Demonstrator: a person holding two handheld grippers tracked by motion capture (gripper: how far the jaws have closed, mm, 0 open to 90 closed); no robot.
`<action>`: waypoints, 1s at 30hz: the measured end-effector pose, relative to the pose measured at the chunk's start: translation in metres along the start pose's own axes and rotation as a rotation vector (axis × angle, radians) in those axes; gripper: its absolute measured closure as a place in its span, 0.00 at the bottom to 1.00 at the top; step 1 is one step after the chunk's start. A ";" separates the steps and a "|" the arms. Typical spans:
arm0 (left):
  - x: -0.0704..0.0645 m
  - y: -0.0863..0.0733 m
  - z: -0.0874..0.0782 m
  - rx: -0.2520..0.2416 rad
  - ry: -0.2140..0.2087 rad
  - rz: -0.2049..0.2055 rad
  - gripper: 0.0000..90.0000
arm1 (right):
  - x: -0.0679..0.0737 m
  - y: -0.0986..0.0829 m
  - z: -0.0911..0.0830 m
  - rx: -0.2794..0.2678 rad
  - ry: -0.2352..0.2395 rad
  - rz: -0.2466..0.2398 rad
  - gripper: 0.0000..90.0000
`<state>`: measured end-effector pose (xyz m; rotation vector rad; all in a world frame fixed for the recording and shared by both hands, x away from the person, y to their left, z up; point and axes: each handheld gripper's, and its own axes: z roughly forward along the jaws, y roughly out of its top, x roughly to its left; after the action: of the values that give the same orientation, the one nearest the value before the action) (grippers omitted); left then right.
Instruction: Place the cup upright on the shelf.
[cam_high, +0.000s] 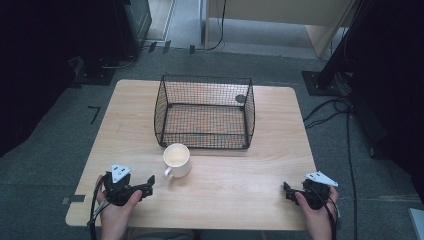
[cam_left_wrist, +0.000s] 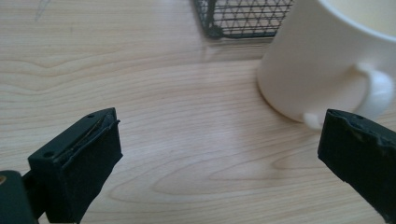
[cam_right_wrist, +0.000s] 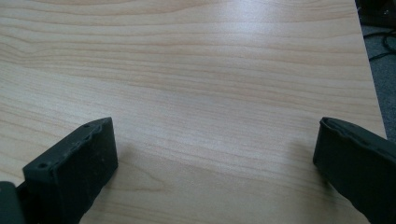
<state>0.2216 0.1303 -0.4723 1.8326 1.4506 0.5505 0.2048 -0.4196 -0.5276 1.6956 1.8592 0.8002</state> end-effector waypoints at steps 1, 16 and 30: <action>-0.002 0.001 -0.001 -0.001 -0.007 0.010 0.00 | 0.000 0.000 0.000 0.000 0.000 0.000 0.00; -0.042 0.002 0.005 0.010 -0.107 0.082 0.05 | 0.000 0.000 0.000 0.000 0.000 0.000 0.00; -0.059 0.005 0.026 0.021 -0.102 0.144 0.66 | 0.000 0.000 0.000 0.000 0.000 0.000 0.00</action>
<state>0.2273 0.0664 -0.4793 1.9634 1.2687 0.5050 0.2048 -0.4196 -0.5276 1.6953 1.8593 0.8002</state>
